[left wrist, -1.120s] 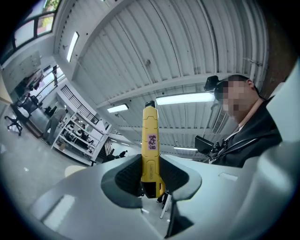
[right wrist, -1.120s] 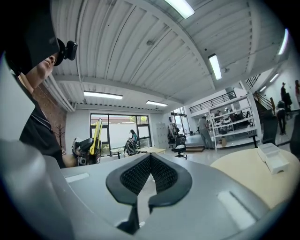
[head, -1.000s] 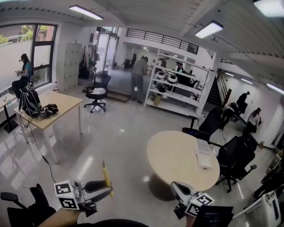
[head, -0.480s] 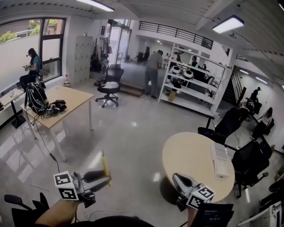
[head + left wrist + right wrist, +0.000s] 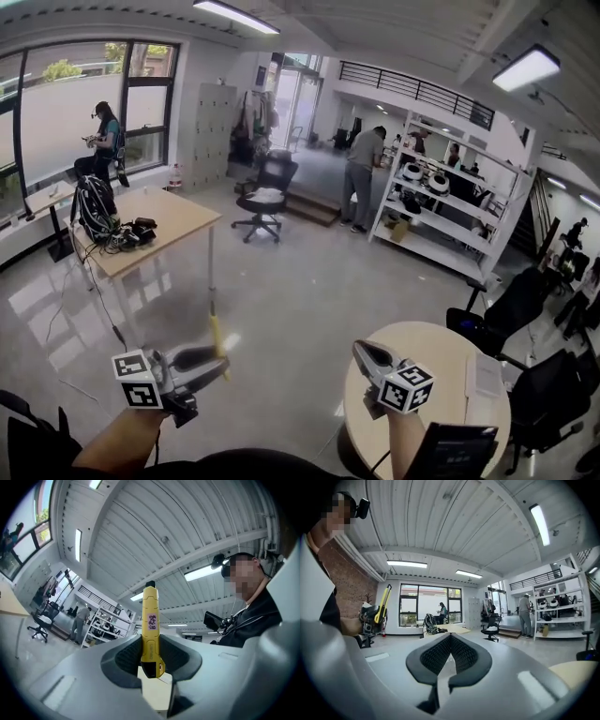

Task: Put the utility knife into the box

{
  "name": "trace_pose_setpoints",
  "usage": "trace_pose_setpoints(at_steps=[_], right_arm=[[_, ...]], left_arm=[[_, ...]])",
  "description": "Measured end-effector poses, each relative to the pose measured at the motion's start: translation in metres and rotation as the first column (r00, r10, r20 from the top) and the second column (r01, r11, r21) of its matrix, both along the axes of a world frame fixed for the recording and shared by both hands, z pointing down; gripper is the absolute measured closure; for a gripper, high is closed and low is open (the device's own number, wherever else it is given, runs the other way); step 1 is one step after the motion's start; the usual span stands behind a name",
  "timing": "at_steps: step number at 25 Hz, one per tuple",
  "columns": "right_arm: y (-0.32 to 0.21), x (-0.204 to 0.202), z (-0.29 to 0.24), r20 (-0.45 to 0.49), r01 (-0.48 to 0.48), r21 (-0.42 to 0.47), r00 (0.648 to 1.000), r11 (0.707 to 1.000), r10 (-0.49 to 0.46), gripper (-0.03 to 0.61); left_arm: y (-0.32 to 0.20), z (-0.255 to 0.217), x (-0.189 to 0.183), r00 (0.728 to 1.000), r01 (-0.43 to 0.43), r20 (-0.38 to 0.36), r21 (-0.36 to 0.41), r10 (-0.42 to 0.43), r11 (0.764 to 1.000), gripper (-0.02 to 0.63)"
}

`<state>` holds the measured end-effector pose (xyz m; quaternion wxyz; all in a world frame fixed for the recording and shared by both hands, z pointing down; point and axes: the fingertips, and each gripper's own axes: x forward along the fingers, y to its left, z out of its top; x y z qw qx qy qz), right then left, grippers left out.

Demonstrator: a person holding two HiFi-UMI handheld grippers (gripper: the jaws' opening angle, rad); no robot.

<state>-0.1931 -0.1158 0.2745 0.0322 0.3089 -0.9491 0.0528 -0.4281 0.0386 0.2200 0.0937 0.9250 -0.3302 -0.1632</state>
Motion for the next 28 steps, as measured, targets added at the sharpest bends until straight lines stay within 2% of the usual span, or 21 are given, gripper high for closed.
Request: trace_pose_setpoints(at_steps=[3,6,11,15,22,28], right_arm=[[-0.049,0.014,0.004,-0.003,0.021,0.001,1.000,1.000,-0.021,0.565],[-0.083,0.026,0.005,-0.004,0.024,-0.003,1.000,1.000,-0.024,0.565],[-0.125,0.044,0.014,0.004,-0.009,-0.022,1.000,1.000,0.009,0.565],[-0.158,0.051,0.029,-0.005,-0.062,-0.048,0.998,0.997,0.062,0.565],[-0.238,0.041,0.031,-0.014,-0.216,-0.032,0.976,0.976,0.216,0.565],[-0.296,0.024,0.027,0.006,-0.349,-0.041,0.937,0.936,0.349,0.565]], left_arm=[[-0.042,0.005,0.014,0.999,0.043,-0.014,-0.002,-0.043,0.999,0.503],[-0.075,0.009,0.031,0.999,0.044,-0.017,-0.023,-0.044,0.999,0.503],[-0.130,0.016,0.045,1.000,0.003,-0.007,-0.058,-0.003,0.998,0.505],[-0.181,0.025,0.049,0.998,-0.068,-0.011,-0.066,0.068,0.995,0.503],[-0.301,0.036,0.013,0.977,-0.212,-0.042,-0.047,0.210,0.976,0.503],[-0.400,0.036,-0.026,0.944,-0.329,-0.008,-0.048,0.329,0.943,0.503]])
